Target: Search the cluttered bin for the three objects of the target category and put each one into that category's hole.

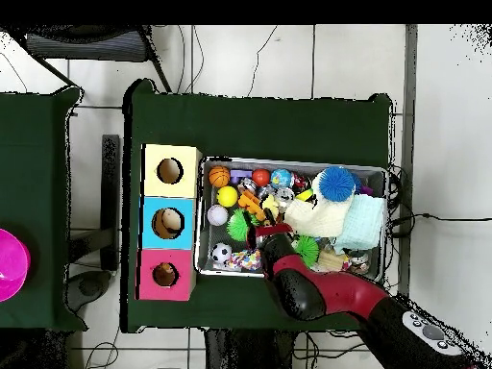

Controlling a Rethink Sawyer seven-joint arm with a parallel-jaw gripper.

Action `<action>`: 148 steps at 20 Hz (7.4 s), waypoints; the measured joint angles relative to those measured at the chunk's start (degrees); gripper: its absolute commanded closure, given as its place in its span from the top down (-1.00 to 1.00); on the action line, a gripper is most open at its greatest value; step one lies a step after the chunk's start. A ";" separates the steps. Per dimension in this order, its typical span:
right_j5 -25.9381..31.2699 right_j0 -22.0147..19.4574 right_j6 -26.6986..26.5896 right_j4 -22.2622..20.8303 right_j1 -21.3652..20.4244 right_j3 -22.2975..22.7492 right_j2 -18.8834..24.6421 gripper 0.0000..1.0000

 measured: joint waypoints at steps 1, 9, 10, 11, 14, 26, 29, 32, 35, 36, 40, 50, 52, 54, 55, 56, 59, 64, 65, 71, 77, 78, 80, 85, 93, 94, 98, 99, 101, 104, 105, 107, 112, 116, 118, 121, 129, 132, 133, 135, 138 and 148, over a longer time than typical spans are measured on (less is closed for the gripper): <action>0.00 0.00 0.00 0.00 -0.44 0.00 0.00 1.00; -0.01 0.00 0.00 0.43 -4.30 0.00 0.00 1.00; -0.01 0.00 0.00 0.43 -4.57 -0.04 0.00 1.00; 0.00 0.00 0.00 0.43 -4.84 -0.07 0.00 1.00; 0.00 -0.01 0.00 0.43 -5.05 -0.21 0.00 1.00; 0.00 0.00 0.00 0.41 -2.42 -0.84 -0.11 1.00; 0.00 0.03 0.00 0.43 -1.53 -0.98 -0.33 1.00; 0.00 0.11 0.00 0.42 -0.72 -1.07 -0.74 1.00; -0.01 0.29 0.00 0.42 -0.20 -1.10 -1.21 1.00; -0.01 0.42 0.00 0.42 -0.10 -1.12 -1.41 1.00; -0.02 1.00 0.00 0.43 0.10 -1.23 -2.06 1.00; -0.05 2.63 0.00 0.43 0.04 -1.66 -3.45 1.00; -0.10 3.02 0.00 0.43 -0.03 -1.84 -3.91 1.00; -0.26 3.48 0.00 0.43 -0.12 -2.05 -4.49 1.00; -0.40 3.69 0.00 0.43 -0.17 -2.11 -4.78 1.00; -0.55 3.89 0.00 0.43 -0.22 -2.18 -5.08 1.00; -1.01 4.35 0.00 0.43 -0.35 -2.39 -5.69 1.00; -2.28 5.23 0.00 0.43 -0.59 -2.84 -6.88 1.00; -2.44 5.41 0.00 0.43 -0.65 -2.93 -7.16 1.00; -2.82 6.61 0.00 0.43 -0.92 -3.93 -9.05 1.00; -2.82 7.62 0.00 0.42 -0.92 -5.14 -10.25 1.00; -2.82 7.74 0.00 0.42 -0.92 -5.21 -10.42 1.00; -2.82 7.98 0.00 0.42 -0.91 -5.31 -10.80 1.00; -2.84 8.92 0.00 0.42 -0.92 -5.53 -12.13 1.00; -2.99 10.51 0.00 0.45 -0.91 -5.91 -14.07 -1.00; -3.01 10.73 0.00 0.45 -0.92 -5.96 -14.34 -1.00; -2.99 11.37 0.00 0.45 -1.08 -6.02 -15.10 -1.00; -2.99 11.49 0.00 0.45 -1.20 -6.02 -15.26 -1.00; -2.98 11.69 0.00 0.45 -1.52 -6.01 -15.55 -1.00; -2.97 11.97 0.00 0.45 -2.19 -6.01 -15.90 -1.00; -2.97 12.06 0.00 0.45 -2.47 -6.00 -15.96 -1.00; -2.97 12.23 0.00 0.55 -3.38 -5.91 -15.98 -1.00; -2.94 12.18 0.01 1.43 -7.44 -4.48 -15.79 -1.00; -2.35 12.12 0.06 3.79 -11.47 -2.63 -15.19 -1.00; -1.80 12.30 0.20 5.66 -13.46 -1.37 -15.10 -1.00; -0.76 12.86 0.42 8.38 -16.23 0.45 -15.06 -1.00; 5.64 19.04 0.84 19.04 -25.77 6.14 -15.17 -1.00; 10.21 26.10 1.12 25.18 -30.44 7.59 -16.31 -1.00; 10.83 27.40 1.20 26.17 -31.11 7.74 -16.54 -1.00; 11.93 29.87 1.37 27.99 -32.31 7.97 -17.05 -1.00; 14.21 36.07 2.04 31.89 -34.41 8.07 -19.32 -1.00; 22.29 53.88 3.16 39.02 -37.17 7.94 -30.00 -1.00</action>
